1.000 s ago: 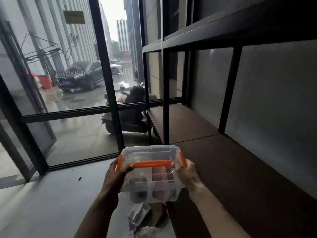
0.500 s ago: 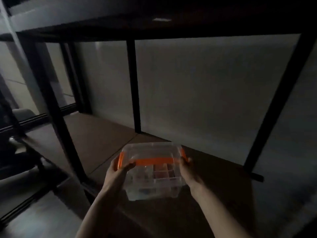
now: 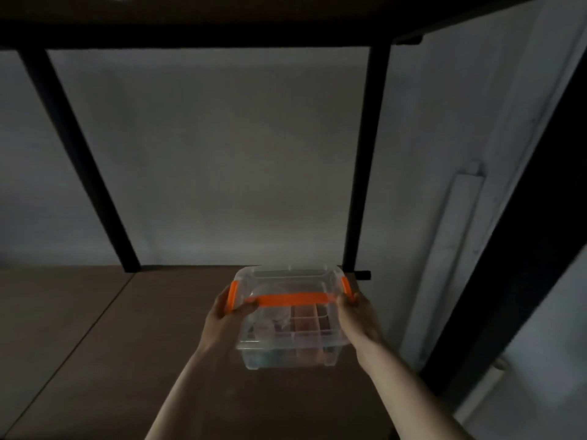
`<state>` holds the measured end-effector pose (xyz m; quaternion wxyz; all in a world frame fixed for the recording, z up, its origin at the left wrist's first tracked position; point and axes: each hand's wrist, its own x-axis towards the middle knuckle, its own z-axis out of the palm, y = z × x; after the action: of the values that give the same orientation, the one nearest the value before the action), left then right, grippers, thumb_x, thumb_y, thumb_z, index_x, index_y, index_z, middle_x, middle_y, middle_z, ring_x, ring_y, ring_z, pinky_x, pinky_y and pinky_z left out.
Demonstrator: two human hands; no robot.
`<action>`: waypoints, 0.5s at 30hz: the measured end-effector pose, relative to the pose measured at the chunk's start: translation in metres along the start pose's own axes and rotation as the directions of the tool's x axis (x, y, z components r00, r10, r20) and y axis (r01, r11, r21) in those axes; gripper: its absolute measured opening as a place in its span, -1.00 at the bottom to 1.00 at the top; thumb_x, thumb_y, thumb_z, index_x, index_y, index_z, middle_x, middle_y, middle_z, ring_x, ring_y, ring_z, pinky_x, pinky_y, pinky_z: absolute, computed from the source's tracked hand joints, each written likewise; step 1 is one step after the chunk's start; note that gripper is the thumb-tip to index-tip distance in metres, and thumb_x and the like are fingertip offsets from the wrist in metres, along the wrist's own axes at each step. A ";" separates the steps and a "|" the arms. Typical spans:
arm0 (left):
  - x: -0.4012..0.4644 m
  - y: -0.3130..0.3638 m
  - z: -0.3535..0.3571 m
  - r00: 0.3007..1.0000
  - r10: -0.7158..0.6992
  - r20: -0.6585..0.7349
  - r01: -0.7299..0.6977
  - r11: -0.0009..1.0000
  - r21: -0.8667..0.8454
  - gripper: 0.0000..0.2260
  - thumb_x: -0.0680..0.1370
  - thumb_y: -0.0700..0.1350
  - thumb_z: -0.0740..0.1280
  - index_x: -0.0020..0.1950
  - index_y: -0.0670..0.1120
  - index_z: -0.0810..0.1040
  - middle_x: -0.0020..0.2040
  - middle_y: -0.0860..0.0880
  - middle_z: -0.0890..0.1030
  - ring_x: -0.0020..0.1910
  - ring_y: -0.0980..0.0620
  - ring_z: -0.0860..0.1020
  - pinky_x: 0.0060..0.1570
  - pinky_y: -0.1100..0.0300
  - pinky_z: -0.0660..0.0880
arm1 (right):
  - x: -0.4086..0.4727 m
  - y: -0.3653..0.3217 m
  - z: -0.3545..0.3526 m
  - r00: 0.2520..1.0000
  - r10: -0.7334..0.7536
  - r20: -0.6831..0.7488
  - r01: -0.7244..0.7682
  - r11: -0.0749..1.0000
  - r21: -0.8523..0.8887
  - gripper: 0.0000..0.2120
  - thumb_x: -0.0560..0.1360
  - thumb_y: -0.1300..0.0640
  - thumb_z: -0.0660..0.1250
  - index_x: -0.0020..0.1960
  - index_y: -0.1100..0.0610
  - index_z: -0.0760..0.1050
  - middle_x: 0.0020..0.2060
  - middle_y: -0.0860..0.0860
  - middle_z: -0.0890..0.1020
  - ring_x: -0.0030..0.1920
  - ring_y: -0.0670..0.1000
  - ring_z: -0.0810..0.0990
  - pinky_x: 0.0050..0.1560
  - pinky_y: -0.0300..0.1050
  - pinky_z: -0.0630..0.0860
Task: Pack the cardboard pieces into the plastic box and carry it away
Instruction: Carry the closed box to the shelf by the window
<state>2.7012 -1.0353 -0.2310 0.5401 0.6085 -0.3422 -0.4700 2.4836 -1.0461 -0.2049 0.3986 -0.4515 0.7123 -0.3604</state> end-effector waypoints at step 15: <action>0.010 -0.098 -0.023 0.995 -0.088 0.044 0.083 0.991 0.106 -0.59 0.50 -0.27 0.48 0.31 -0.02 0.53 0.06 -0.07 0.66 -0.02 -0.06 0.68 -0.03 -0.06 0.66 | -0.006 0.063 0.042 0.982 0.156 0.107 -0.155 0.988 -0.026 -0.68 0.68 0.01 0.14 0.38 0.08 0.39 0.32 0.16 0.52 0.04 -0.04 0.58 0.08 -0.07 0.53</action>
<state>2.7168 -1.0190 -0.3290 0.4786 0.6384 -0.3527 -0.4889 2.5001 -1.0257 -0.2763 0.4596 -0.4168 0.7258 -0.2970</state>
